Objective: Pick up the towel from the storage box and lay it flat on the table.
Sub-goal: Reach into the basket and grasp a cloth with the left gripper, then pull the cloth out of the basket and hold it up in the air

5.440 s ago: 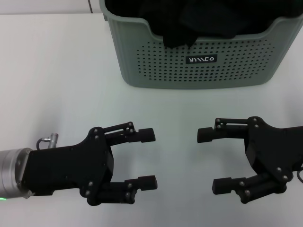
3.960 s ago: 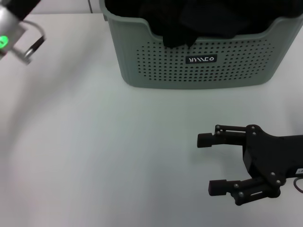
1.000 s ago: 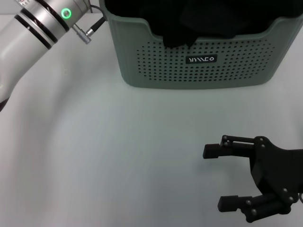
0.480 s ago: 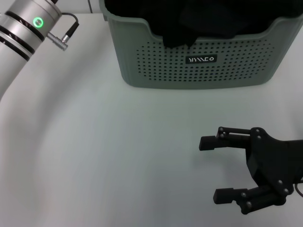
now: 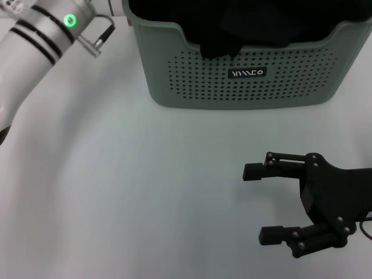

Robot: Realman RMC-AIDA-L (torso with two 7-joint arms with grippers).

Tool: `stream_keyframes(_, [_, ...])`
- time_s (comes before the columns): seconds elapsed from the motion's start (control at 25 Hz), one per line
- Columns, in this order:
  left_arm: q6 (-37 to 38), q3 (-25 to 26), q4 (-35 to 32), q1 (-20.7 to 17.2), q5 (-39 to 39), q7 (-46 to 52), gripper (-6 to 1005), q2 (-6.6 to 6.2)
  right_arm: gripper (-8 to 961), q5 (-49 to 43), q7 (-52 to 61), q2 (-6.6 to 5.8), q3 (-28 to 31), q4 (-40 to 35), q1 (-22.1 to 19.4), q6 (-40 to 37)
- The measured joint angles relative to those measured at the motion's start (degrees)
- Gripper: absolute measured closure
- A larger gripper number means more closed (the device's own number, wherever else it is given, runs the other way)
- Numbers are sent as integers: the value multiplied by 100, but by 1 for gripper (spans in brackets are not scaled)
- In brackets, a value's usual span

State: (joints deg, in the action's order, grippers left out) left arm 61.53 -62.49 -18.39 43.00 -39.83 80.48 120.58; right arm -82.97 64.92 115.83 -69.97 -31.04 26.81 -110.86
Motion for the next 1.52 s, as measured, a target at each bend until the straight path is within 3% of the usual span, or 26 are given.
stream_keyframes(0.36, [52, -266, 23, 181, 204, 24, 504, 14, 99, 5, -7, 0, 1, 9, -1, 57])
stream_keyframes(0.56, [512, -270, 208, 158, 602, -185, 606, 18, 99, 8, -92, -7, 8, 26, -29, 57])
stream_keyframes(0.8, [563, -273, 343, 216, 636, -290, 728, 18, 99, 9, -155, 0, 18, 41, -26, 42])
stream_keyframes(0.92, [581, -273, 361, 231, 635, -291, 953, 18, 98, 9, -156, 0, 19, 42, -31, 34])
stream_keyframes(1.04, [779, -273, 365, 225, 618, -293, 978, 17, 98, 33, -156, 0, 19, 39, -42, 31])
stream_keyframes(1.2, [1738, -279, 292, 55, 470, -323, 995, -39, 99, 146, -156, -9, 45, 56, -57, 27])
stream_keyframes(1.52, [4315, -282, -1309, -1176, 291, 199, 994, -82, 99, 226, -154, -6, 228, 19, -42, -13])
